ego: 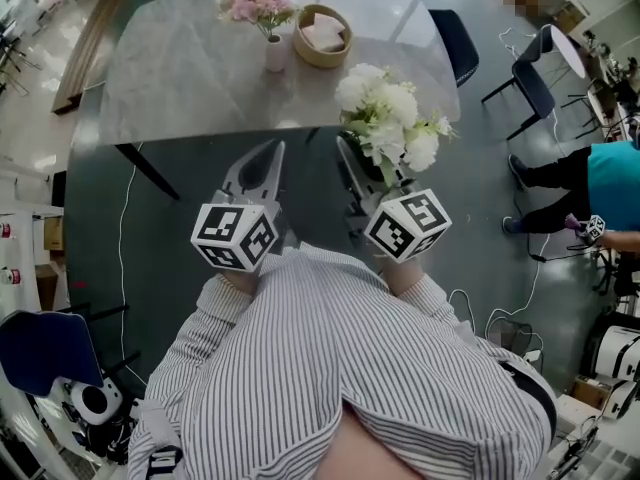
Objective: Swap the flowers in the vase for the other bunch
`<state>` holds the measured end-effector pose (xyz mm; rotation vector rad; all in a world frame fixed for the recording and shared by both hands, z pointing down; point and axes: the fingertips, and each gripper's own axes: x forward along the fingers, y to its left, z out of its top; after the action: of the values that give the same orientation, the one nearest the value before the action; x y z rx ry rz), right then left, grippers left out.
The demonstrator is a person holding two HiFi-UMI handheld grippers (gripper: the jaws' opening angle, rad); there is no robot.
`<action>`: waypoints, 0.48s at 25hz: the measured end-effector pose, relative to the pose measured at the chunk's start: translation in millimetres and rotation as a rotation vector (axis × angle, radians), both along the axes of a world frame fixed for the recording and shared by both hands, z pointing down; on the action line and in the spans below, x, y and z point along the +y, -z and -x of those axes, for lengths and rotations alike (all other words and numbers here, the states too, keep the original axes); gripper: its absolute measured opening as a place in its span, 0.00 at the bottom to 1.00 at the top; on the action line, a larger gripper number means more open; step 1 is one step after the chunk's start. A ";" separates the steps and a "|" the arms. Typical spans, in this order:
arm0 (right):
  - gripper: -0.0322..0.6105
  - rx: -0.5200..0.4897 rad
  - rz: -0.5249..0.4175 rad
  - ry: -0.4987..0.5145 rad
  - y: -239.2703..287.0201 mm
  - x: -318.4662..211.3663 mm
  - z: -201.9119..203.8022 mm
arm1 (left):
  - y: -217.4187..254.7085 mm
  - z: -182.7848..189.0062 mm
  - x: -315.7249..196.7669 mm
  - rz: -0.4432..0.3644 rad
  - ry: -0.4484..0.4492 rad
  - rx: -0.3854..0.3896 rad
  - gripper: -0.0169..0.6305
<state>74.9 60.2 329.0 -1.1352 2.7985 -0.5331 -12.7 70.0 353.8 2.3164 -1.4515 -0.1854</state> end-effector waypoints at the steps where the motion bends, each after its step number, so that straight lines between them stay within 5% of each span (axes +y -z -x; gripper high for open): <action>1: 0.09 0.000 0.001 0.000 0.4 -6.8 4.6 | 1.9 3.5 -7.9 -0.003 -0.004 -0.002 0.05; 12: 0.09 0.000 0.010 -0.068 8.7 -82.2 28.9 | 8.3 27.0 -90.7 0.015 -0.065 -0.001 0.05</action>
<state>46.0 -22.0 320.2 -1.2263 2.7488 -0.5411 -39.7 -20.7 345.4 2.3479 -1.3712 -0.1547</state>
